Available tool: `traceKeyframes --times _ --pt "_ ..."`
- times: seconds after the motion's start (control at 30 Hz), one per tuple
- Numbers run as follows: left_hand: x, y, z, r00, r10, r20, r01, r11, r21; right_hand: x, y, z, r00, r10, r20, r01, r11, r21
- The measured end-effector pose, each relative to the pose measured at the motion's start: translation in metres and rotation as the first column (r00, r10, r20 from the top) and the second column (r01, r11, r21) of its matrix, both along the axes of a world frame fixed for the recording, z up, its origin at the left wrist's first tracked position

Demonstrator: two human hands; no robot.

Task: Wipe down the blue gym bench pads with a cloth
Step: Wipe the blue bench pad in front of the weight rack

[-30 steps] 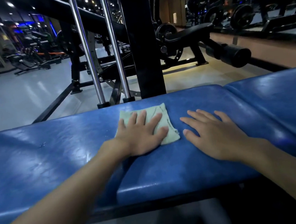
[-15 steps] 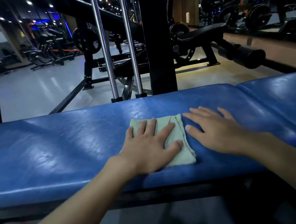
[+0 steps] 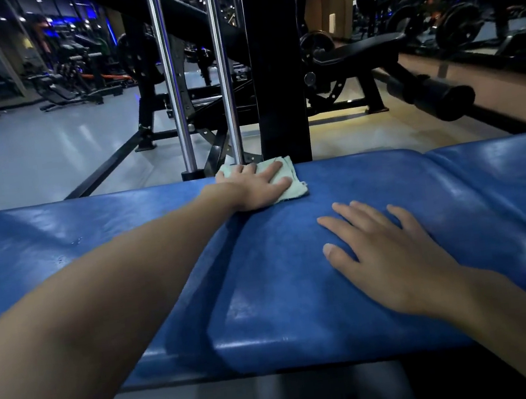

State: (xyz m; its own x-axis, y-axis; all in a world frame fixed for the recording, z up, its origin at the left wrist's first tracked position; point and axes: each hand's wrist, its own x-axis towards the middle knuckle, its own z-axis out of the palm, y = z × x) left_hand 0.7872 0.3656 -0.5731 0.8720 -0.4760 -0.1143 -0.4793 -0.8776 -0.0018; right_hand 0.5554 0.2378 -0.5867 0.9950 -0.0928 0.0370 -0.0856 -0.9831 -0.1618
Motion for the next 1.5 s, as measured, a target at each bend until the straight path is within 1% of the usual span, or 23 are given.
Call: traceKeyframes --times 0.13,0.2,0.33,0.47,0.57,0.63,0.73,0.8,0.9,0.97,1.1,1.2,1.3,1.4,1.5 --pt "-0.038 0.015 -0.005 0.999 -0.038 0.009 0.037 0.999 0.023 0.0 -0.001 0.0 1.0 -0.001 -0.002 0.001 1.0 0.026" --pt "-0.072 0.028 -0.006 0.996 -0.078 0.031 0.077 0.996 0.039 0.0 -0.001 0.0 1.0 -0.002 0.009 0.001 0.999 0.033" --pt "-0.154 0.062 -0.005 0.984 -0.17 0.055 0.17 0.985 0.012 -0.002 0.001 0.003 1.0 -0.004 -0.004 0.005 0.999 0.045" --pt "-0.201 0.086 -0.005 0.982 -0.182 0.04 0.182 0.983 0.016 -0.003 0.003 0.011 1.0 -0.016 -0.022 0.017 1.0 0.023" --pt "-0.197 0.084 -0.004 0.985 -0.171 0.03 0.17 0.985 0.011 0.001 0.007 0.015 0.999 -0.03 0.044 0.027 0.996 0.079" --pt "-0.183 0.079 -0.003 0.987 -0.162 0.018 0.162 0.987 -0.001 0.004 0.009 0.012 0.999 -0.019 0.026 0.016 0.994 0.112" --pt "-0.147 0.068 -0.001 0.989 -0.146 -0.006 0.146 0.989 -0.007 0.007 0.009 0.003 0.999 0.0 -0.054 0.003 0.999 0.045" --pt "-0.113 0.059 -0.001 0.991 -0.13 -0.019 0.13 0.991 0.005 0.009 0.009 0.002 0.999 0.002 -0.051 -0.001 1.0 0.021" --pt "-0.062 0.041 -0.003 0.996 -0.09 0.007 0.09 0.996 0.022 0.01 0.009 0.001 0.999 0.007 -0.031 -0.007 1.0 0.012" --pt "-0.033 0.029 -0.003 0.999 -0.052 0.0 0.052 0.999 0.004 0.01 0.008 -0.001 0.999 0.005 -0.031 -0.005 1.0 0.008" --pt "0.002 0.012 0.003 0.999 0.004 -0.04 -0.005 1.0 -0.013 0.009 0.008 -0.002 1.0 0.006 -0.007 -0.006 1.0 -0.003" --pt "-0.001 0.013 0.002 1.0 0.008 -0.025 -0.009 1.0 -0.021 0.01 0.008 -0.002 1.0 0.007 -0.01 -0.007 1.0 -0.002" --pt "-0.028 0.026 -0.002 1.0 -0.022 -0.023 0.021 1.0 -0.02 0.01 0.007 -0.002 1.0 0.002 -0.019 -0.002 1.0 0.02" --pt "-0.071 0.049 -0.003 0.998 -0.07 0.008 0.07 0.997 0.011 0.01 0.007 0.0 0.999 -0.003 -0.032 0.005 0.999 0.042" --pt "-0.126 0.073 -0.003 0.994 -0.109 0.009 0.11 0.994 -0.006 0.008 0.008 0.003 0.999 -0.005 -0.037 0.007 0.999 0.041"
